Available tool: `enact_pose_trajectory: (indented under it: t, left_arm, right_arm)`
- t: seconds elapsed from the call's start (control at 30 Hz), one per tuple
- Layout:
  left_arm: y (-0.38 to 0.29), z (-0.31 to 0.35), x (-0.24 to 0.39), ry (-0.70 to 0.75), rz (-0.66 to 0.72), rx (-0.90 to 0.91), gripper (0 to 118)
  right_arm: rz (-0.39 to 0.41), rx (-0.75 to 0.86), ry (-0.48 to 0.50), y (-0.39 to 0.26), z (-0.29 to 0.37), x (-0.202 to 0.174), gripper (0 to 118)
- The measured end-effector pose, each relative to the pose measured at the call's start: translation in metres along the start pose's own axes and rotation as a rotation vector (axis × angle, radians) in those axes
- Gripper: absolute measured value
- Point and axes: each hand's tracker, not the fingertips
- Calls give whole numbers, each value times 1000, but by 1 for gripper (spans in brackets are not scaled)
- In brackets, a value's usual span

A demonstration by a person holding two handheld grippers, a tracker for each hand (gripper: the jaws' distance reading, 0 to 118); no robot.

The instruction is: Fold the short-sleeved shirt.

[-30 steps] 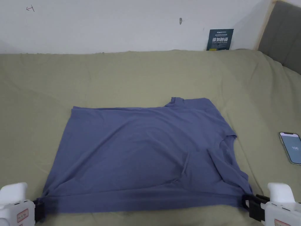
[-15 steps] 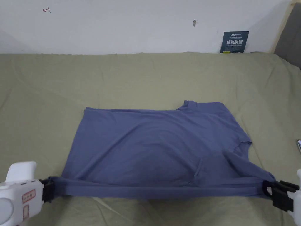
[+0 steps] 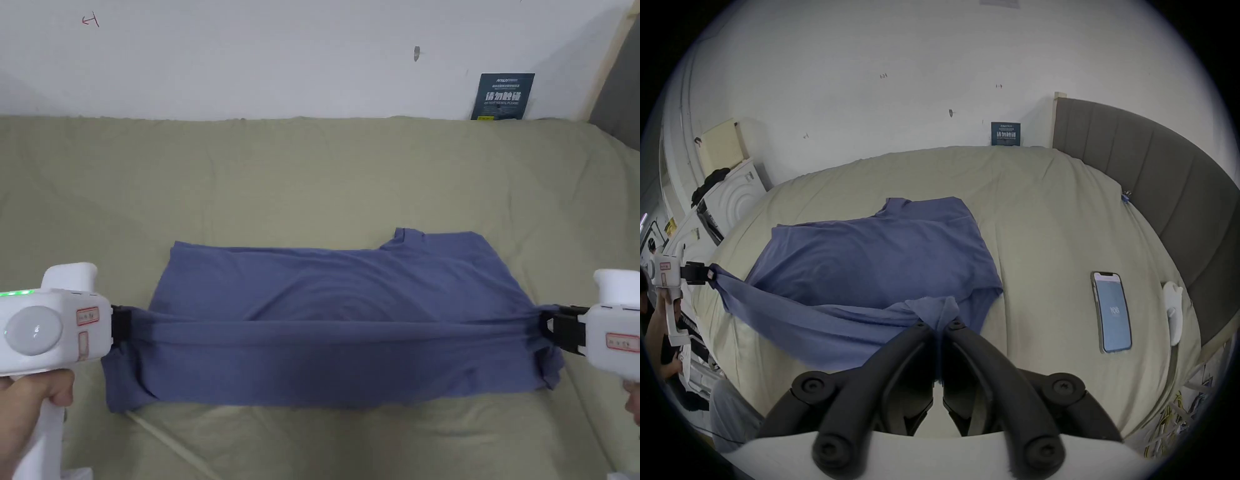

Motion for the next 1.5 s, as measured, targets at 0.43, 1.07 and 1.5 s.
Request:
enact_pose_trajectory:
  t: [0.43, 1.07, 1.5]
  left_arm:
    - [22, -82, 19, 14, -21, -76, 21]
    - [-101, 17, -24, -26, 56, 33, 0]
    - [-65, -28, -24, 17, 65, -73, 118]
  right_arm:
    - [-195, -170, -69, 14, -85, 15, 11]
    - [30, 74, -79, -120, 25, -40, 0]
    - [-3, 55, -41, -108, 43, -53, 0]
